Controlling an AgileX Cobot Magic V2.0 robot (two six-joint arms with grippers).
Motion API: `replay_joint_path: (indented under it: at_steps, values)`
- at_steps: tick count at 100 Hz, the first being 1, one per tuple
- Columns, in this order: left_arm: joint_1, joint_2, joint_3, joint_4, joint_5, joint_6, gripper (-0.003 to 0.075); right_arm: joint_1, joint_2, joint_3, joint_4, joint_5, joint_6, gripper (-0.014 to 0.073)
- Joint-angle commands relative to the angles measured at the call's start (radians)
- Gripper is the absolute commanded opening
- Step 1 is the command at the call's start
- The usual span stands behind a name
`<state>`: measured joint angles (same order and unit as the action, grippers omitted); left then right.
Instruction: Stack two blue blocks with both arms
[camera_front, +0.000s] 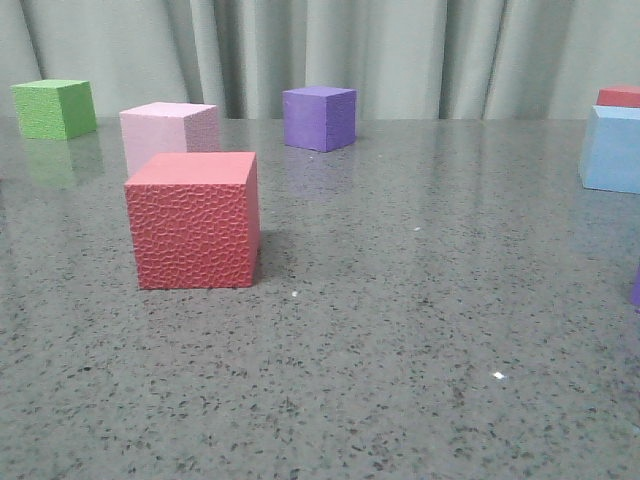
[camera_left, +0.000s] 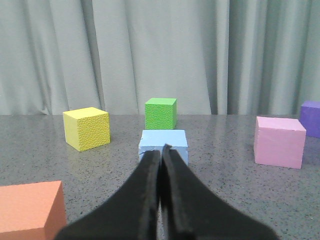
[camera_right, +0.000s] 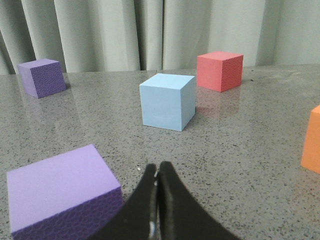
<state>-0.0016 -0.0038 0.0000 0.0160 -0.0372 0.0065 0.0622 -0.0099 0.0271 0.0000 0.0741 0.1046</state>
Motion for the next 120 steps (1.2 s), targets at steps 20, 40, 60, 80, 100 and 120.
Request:
replay_joint_path:
  at_steps: [20,40,60,80,100,120]
  values:
    - [0.002,-0.032,0.042,0.0,-0.078,-0.006,-0.0019,-0.005,-0.025,-0.017,0.0,-0.088,-0.007,-0.0122]
    - [0.002,-0.032,0.042,0.0,-0.078,-0.006,-0.0019,-0.005,-0.025,-0.017,0.0,-0.088,-0.007,-0.0122]
    - [0.002,-0.032,0.042,0.0,-0.078,-0.006,-0.0019,-0.005,-0.025,-0.017,0.0,-0.088,-0.007,-0.0122]
    - [0.002,-0.032,0.042,0.0,-0.078,-0.006,-0.0019,-0.005,-0.025,-0.017,0.0,-0.088,-0.007,-0.0122]
    - [0.002,-0.032,0.042,0.0,-0.078,-0.006,-0.0019,-0.005,-0.025,-0.017,0.0,-0.113,-0.007,-0.0122]
    - [0.002,-0.032,0.032,0.0,-0.086,-0.006,-0.0019,-0.005,-0.025,-0.019,0.0,-0.115,-0.007,-0.0122]
